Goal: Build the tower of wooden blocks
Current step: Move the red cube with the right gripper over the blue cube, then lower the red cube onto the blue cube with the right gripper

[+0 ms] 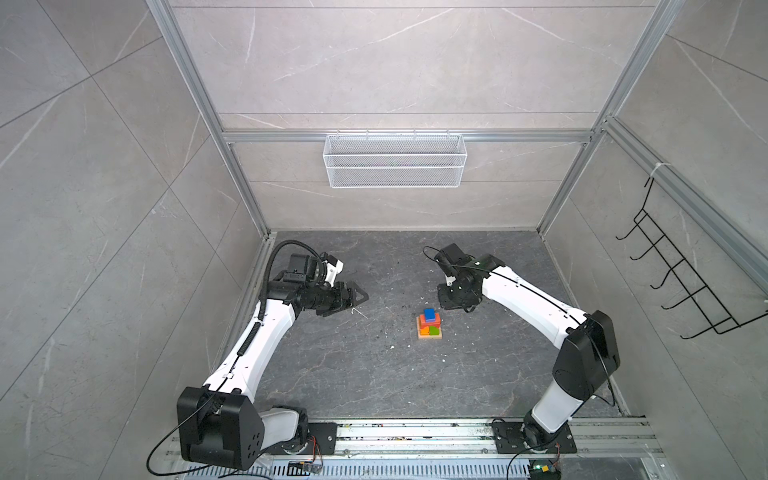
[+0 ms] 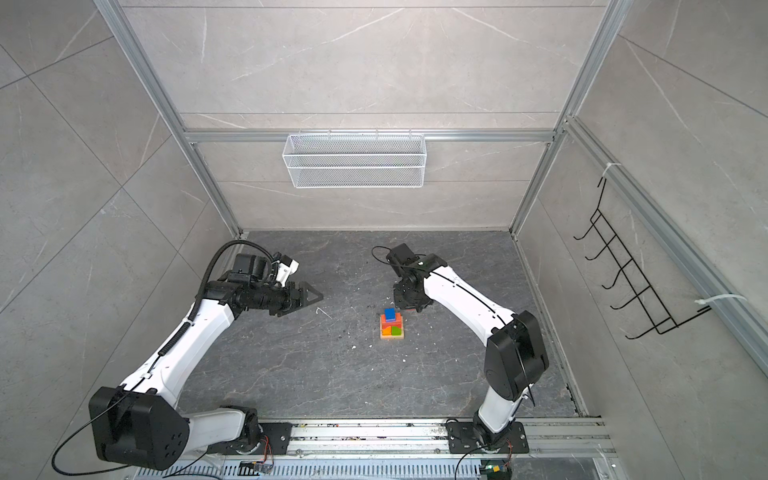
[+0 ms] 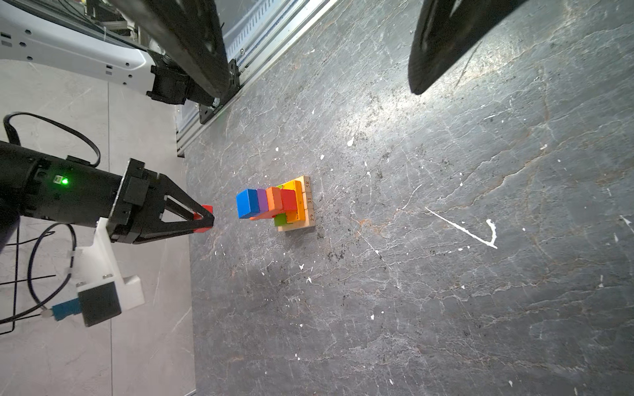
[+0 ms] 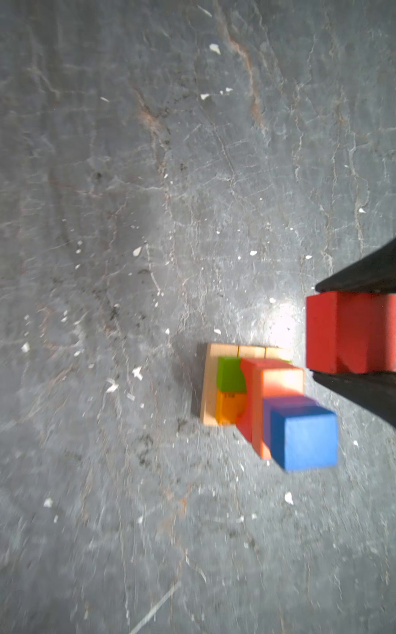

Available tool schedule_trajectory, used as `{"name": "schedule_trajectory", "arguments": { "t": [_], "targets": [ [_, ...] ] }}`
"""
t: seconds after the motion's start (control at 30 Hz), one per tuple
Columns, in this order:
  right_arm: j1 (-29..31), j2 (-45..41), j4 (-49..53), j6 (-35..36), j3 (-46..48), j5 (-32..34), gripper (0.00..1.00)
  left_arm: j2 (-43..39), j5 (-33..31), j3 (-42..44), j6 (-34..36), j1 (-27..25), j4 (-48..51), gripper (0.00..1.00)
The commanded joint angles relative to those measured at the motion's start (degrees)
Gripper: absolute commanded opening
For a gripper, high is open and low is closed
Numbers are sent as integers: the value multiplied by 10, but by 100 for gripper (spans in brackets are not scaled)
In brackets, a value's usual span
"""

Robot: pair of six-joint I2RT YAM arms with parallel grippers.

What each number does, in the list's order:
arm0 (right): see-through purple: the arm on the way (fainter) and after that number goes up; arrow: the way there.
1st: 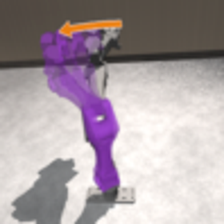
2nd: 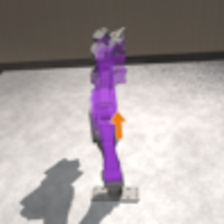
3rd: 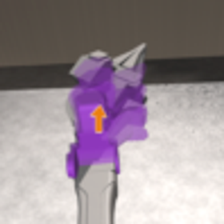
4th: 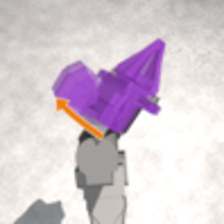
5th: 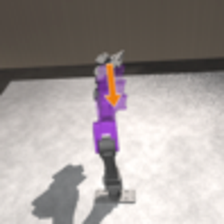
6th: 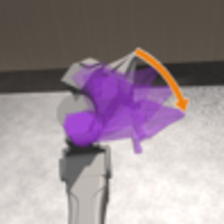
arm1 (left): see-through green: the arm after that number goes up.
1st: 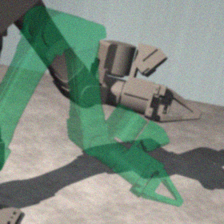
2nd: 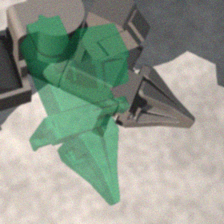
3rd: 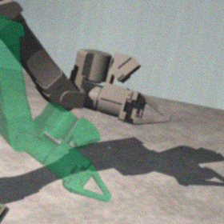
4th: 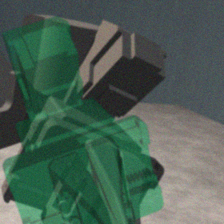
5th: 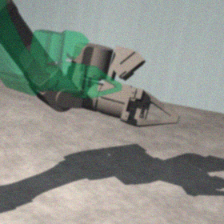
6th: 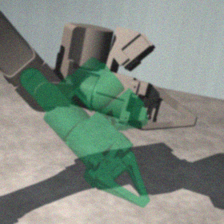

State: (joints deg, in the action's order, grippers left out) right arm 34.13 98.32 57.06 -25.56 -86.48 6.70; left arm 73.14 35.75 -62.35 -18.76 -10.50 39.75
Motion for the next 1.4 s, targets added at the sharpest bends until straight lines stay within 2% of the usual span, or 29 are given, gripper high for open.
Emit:
{"name": "schedule_trajectory", "arguments": {
  "t": [0.0, 0.57, 1.0, 1.37],
  "targets": [
    [15, -11, 38, -16, -25, 16, 2, -17, 22, 3, 15, 0, -14, 85],
    [79, 48, 16, -81, -61, 11, 3, -17, 21, 3, 14, 0, -13, 85],
    [88, 73, 9, -89, -63, 36, 4, -14, 22, 3, 14, 0, -13, 85],
    [88, 79, -4, -73, -58, 30, 6, -14, 22, 3, 14, 0, -13, 85]
  ]
}}
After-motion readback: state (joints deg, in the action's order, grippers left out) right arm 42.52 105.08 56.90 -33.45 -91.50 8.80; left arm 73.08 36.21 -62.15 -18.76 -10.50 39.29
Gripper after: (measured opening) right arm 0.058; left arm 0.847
